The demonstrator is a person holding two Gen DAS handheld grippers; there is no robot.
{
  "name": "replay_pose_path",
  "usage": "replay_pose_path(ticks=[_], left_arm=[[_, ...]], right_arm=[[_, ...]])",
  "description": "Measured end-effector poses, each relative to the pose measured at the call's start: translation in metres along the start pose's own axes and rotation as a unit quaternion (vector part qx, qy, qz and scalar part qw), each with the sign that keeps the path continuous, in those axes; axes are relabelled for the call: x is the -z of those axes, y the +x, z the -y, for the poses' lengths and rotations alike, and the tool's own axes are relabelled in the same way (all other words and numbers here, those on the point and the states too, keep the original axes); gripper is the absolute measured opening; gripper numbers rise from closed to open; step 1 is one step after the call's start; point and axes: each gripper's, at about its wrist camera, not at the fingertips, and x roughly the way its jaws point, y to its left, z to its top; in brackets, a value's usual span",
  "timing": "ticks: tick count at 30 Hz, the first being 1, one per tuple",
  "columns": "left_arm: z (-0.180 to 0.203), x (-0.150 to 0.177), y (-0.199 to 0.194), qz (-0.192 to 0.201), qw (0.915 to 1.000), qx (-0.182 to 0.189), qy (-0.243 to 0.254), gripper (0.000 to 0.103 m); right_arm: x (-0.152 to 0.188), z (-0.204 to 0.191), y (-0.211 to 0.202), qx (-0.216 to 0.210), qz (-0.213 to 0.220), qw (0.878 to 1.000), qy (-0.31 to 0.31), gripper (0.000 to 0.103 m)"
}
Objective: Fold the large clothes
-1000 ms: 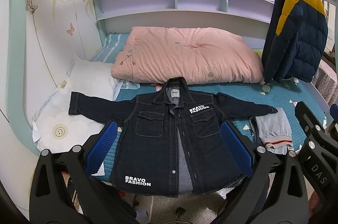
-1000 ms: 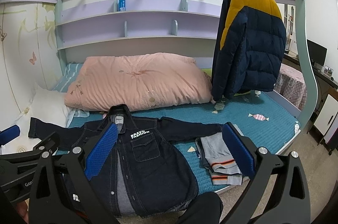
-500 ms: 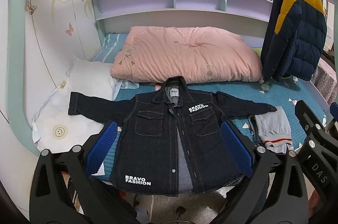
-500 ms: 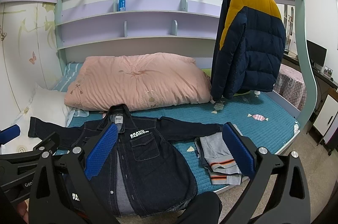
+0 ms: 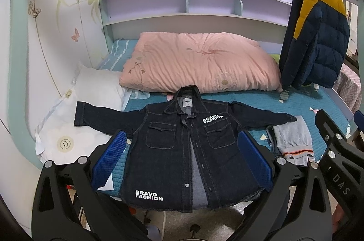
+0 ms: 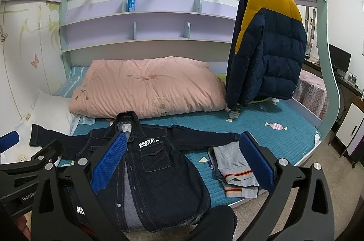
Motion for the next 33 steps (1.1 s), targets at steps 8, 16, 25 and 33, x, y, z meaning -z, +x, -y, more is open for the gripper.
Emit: replay_pose_path(ticks=[8,16,25,33], left_arm=[[-0.001,0.007,-0.01,0.003,1.0,0.009,0.0,0.098],[-0.002,0.011,-0.002,-0.005,1.0,0.005,-0.004,0.098],[-0.018,0.01,0.04,-0.033,0.999,-0.014,-0.025,0.098],[-0.052,-0.001,0.102,-0.071,0.9959,-0.028,-0.048,0.098]], right_arm=[[0.002,0.002,-0.011,0.002,0.003,1.0,0.001,0.096],[0.003,0.001,-0.007,-0.006,-0.003,1.0,0.002,0.096],[-0.004,-0.023,0.036,-0.028,-0.03,0.999,-0.018,0.096],[-0.018,-0.068,0.102,-0.061,-0.067,0.995,-0.038,0.096]])
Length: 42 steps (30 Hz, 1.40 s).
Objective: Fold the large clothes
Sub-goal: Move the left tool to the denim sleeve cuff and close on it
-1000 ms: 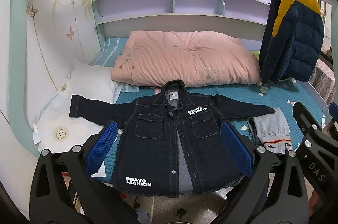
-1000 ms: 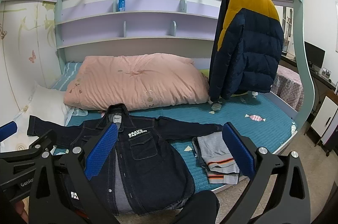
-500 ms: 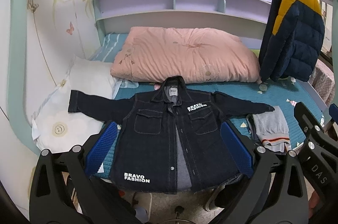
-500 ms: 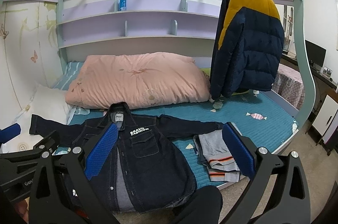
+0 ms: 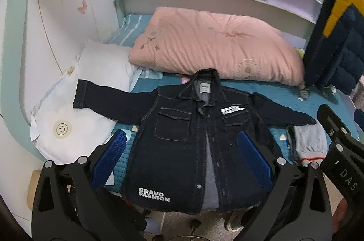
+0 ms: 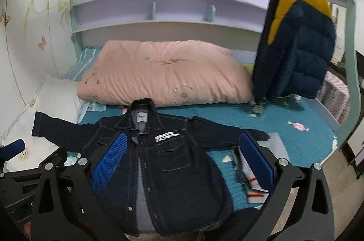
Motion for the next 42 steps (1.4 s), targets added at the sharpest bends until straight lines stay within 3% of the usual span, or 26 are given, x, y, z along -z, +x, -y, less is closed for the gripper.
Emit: replay_pose_path(ticks=[11,18,23,25,27,29,32,35,40,42], left_arm=[[-0.08,-0.021,0.101,-0.066,0.9953,-0.052,-0.048,0.098],[-0.162,-0.021,0.169,-0.101,0.9814,-0.127,-0.102,0.098],[-0.22,-0.021,0.21,-0.12,0.9717,-0.153,-0.134,0.098],[-0.242,-0.022,0.224,-0.116,0.9716,-0.144,-0.147,0.098],[-0.261,-0.023,0.232,-0.106,0.9725,-0.133,-0.159,0.098],[-0.279,-0.026,0.242,-0.102,0.9716,-0.129,-0.17,0.098],[-0.307,-0.03,0.257,-0.097,0.9701,-0.122,-0.186,0.098],[-0.333,-0.033,0.272,-0.102,0.9678,-0.118,-0.197,0.098],[-0.366,-0.038,0.299,-0.109,0.9674,-0.099,-0.206,0.098],[-0.38,-0.041,0.308,-0.11,0.9669,-0.097,-0.209,0.098]], right_arm=[[-0.019,-0.092,0.112,-0.065,-0.054,0.995,-0.055,0.096],[-0.015,-0.162,0.187,-0.109,-0.109,0.984,-0.094,0.096],[-0.009,-0.207,0.238,-0.157,-0.145,0.971,-0.103,0.095],[-0.007,-0.221,0.254,-0.188,-0.16,0.964,-0.102,0.094],[-0.002,-0.237,0.273,-0.206,-0.182,0.956,-0.105,0.079],[0.002,-0.25,0.291,-0.23,-0.206,0.946,-0.096,0.053],[0.015,-0.266,0.327,-0.268,-0.266,0.924,-0.068,0.028],[0.026,-0.282,0.352,-0.281,-0.295,0.911,-0.062,0.013],[0.042,-0.299,0.386,-0.264,-0.336,0.902,-0.057,0.002],[0.053,-0.307,0.404,-0.264,-0.362,0.892,-0.061,0.001]])
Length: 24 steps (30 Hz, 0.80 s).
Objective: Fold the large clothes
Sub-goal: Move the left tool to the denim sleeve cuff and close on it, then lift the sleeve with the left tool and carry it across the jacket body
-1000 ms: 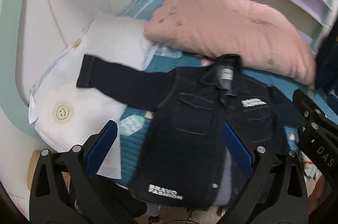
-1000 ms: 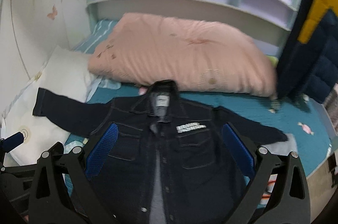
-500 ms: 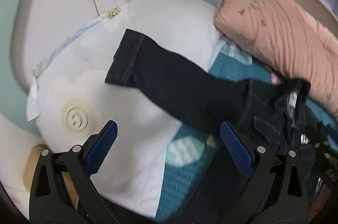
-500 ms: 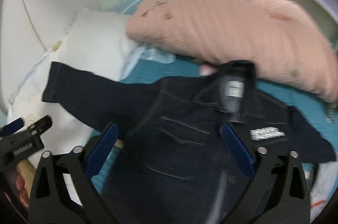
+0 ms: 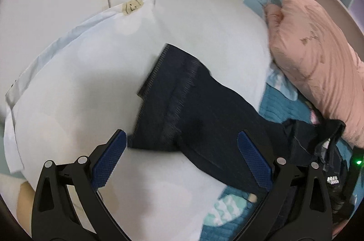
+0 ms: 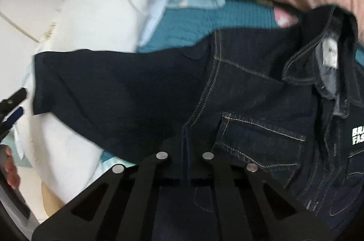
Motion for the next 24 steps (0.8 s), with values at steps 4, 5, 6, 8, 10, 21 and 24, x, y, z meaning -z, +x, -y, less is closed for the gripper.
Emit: replay_pose_path(ticks=[4,5,6,8,10,21,24], left_arm=[[-0.017,-0.016,0.023,-0.02,0.9996,0.004,-0.019,0.098],[-0.021,-0.02,0.03,-0.024,0.9993,0.007,-0.027,0.098],[-0.024,-0.023,0.035,-0.027,0.9991,0.015,-0.031,0.098],[-0.029,-0.028,0.054,-0.046,0.9969,0.049,-0.041,0.098],[-0.032,-0.028,0.069,-0.063,0.9955,0.043,-0.056,0.097],[0.011,-0.016,0.035,-0.011,0.9992,-0.023,0.029,0.012],[0.019,-0.015,0.023,-0.008,0.9991,-0.026,0.032,0.012]], right_arm=[[-0.005,0.01,0.052,0.025,-0.055,0.998,0.016,0.001],[-0.006,0.011,0.058,0.026,-0.057,0.998,0.017,0.0],[-0.007,0.012,0.059,0.026,-0.058,0.998,0.02,0.0],[-0.008,0.012,0.056,0.025,-0.061,0.998,0.024,0.0],[-0.008,0.012,0.057,0.024,-0.059,0.998,0.015,0.0],[-0.006,0.029,0.049,0.001,-0.06,0.997,0.039,0.0],[-0.005,0.03,0.035,-0.008,-0.064,0.997,0.052,0.0]])
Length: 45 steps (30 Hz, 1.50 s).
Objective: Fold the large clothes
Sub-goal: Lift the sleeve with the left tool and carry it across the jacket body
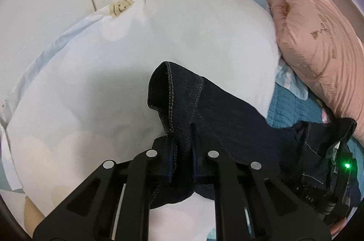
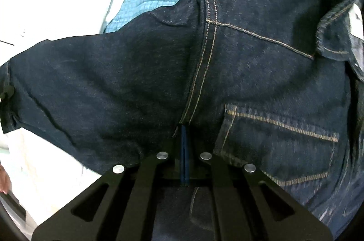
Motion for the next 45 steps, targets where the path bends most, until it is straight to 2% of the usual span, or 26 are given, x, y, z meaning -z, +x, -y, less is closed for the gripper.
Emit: replay_pose_path(ticks=[2,7,13,16,21,23,28,32,37,41,45], left_arm=[[0.007,0.001,-0.01,0.005,1.0,0.006,0.006,0.012],[0.027,0.002,-0.029,0.009,0.9997,0.01,0.02,0.012],[0.069,0.016,-0.06,0.019,0.9982,0.029,0.049,0.012],[0.096,0.026,-0.073,0.02,0.9964,0.045,0.068,0.012],[0.145,0.047,-0.099,0.027,0.9926,0.072,0.094,0.012],[0.171,0.056,-0.111,0.028,0.9909,0.075,0.109,0.012],[0.238,0.083,-0.137,0.03,0.9832,0.109,0.144,0.012],[0.289,0.103,-0.152,0.033,0.9779,0.12,0.168,0.012],[0.362,0.131,-0.163,0.023,0.9672,0.15,0.204,0.012],[0.417,0.157,-0.152,0.008,0.9626,0.133,0.236,0.012],[0.461,0.186,-0.12,-0.014,0.9584,0.114,0.261,0.012]], right_arm=[[0.003,-0.004,-0.019,-0.014,0.013,1.0,-0.002,0.0],[0.013,-0.014,-0.071,-0.012,0.063,0.998,-0.028,0.0],[0.04,-0.006,-0.141,-0.012,0.117,0.993,-0.027,0.0],[0.055,0.007,-0.159,-0.011,0.137,0.99,-0.018,0.001],[0.086,0.051,-0.2,0.003,0.167,0.986,0.011,0.001],[0.099,0.07,-0.217,0.009,0.175,0.984,0.027,0.001],[0.135,0.126,-0.251,0.021,0.201,0.977,0.071,0.001],[0.162,0.176,-0.267,-0.011,0.199,0.971,0.13,0.001],[0.189,0.218,-0.281,0.006,0.214,0.963,0.162,0.001],[0.21,0.253,-0.286,0.005,0.217,0.957,0.193,0.001],[0.23,0.289,-0.281,0.011,0.208,0.953,0.222,0.001]])
